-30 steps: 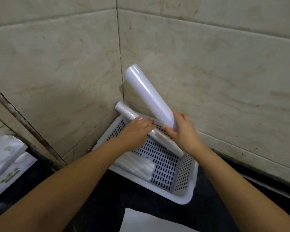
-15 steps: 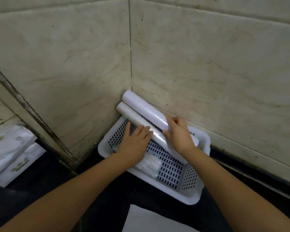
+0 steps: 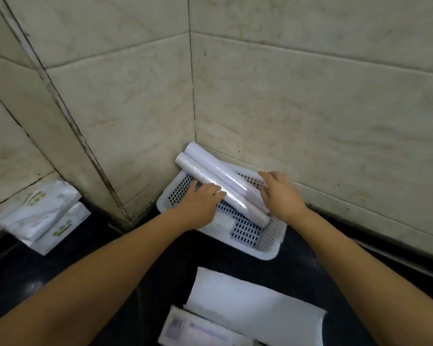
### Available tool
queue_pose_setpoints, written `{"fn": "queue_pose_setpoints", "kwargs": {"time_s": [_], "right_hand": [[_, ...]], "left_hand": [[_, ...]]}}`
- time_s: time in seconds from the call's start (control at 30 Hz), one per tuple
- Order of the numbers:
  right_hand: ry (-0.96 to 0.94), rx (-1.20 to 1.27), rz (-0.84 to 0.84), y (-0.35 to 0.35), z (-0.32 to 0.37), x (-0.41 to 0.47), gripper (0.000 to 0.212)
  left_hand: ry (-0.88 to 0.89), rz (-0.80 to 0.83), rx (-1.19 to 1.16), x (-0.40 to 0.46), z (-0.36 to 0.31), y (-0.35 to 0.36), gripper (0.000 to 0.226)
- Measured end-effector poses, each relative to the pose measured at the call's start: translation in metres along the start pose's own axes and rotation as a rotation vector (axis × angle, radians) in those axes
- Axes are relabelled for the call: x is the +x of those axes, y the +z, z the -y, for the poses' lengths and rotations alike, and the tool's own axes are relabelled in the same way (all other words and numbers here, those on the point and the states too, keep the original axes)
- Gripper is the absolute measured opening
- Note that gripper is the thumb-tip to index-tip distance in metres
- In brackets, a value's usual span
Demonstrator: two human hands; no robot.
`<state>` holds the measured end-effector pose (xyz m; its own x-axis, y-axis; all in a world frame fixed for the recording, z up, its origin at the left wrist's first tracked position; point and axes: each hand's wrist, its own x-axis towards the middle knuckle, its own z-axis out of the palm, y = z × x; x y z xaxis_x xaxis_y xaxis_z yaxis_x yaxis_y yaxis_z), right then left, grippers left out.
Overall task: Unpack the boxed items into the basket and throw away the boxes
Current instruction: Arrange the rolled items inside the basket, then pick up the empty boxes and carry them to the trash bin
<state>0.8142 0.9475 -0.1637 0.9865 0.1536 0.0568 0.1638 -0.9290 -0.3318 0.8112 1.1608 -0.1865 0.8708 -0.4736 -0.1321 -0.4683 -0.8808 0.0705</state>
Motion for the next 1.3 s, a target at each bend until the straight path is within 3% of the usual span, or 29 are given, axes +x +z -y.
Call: {"fn": "queue_pose_setpoints", "kwargs": {"time_s": [0.13, 0.2, 0.27, 0.33, 0.43, 0.5, 0.63, 0.73, 0.83, 0.9, 1.03, 1.13, 1.3], "right_hand": [[0.129, 0.108, -0.181, -0.010, -0.041, -0.084, 0.021], [0.211, 0.096, 0.018, 0.003, -0.060, -0.122, 0.019], [0.209, 0.071, 0.381, 0.025, -0.066, -0.151, 0.023], [0.161, 0.060, 0.590, 0.046, -0.059, -0.170, 0.040], [0.168, 0.063, 0.586, 0.066, -0.040, -0.178, 0.068], [0.178, 0.071, 0.574, 0.071, -0.026, -0.178, 0.070], [0.102, -0.094, 0.758, 0.057, 0.001, -0.180, 0.041], [0.080, -0.062, 0.868, 0.023, 0.013, -0.187, 0.026], [0.105, 0.057, 0.727, -0.027, 0.013, -0.200, 0.027], [0.149, 0.175, 0.542, -0.058, 0.007, -0.214, 0.038], [0.340, 0.734, 0.103, -0.092, -0.009, -0.269, 0.048], [0.455, 0.924, -0.169, -0.098, -0.019, -0.336, 0.050], [0.703, 1.000, -0.366, -0.103, -0.039, -0.476, 0.045]], "left_hand": [[0.196, -0.246, -0.113, -0.074, -0.035, -0.004, 0.037], [0.293, -0.205, -0.209, -0.117, -0.052, 0.009, 0.029], [0.321, 0.015, -0.235, -0.151, -0.070, 0.027, 0.035], [0.302, 0.255, -0.179, -0.168, -0.083, 0.047, 0.055], [0.290, 0.421, -0.038, -0.175, -0.094, 0.071, 0.081], [0.262, 0.445, 0.027, -0.177, -0.098, 0.082, 0.083], [0.234, 0.376, 0.080, -0.188, -0.105, 0.089, 0.064], [0.273, 0.329, 0.096, -0.200, -0.106, 0.076, 0.058], [0.240, 0.205, 0.037, -0.211, -0.094, 0.051, 0.059], [0.157, 0.117, -0.065, -0.218, -0.082, 0.028, 0.057], [0.042, -0.049, -0.325, -0.231, -0.073, -0.008, 0.058], [0.063, -0.073, -0.512, -0.229, -0.094, -0.018, 0.070], [0.182, 0.006, -0.559, -0.225, -0.193, -0.014, 0.070]]}}
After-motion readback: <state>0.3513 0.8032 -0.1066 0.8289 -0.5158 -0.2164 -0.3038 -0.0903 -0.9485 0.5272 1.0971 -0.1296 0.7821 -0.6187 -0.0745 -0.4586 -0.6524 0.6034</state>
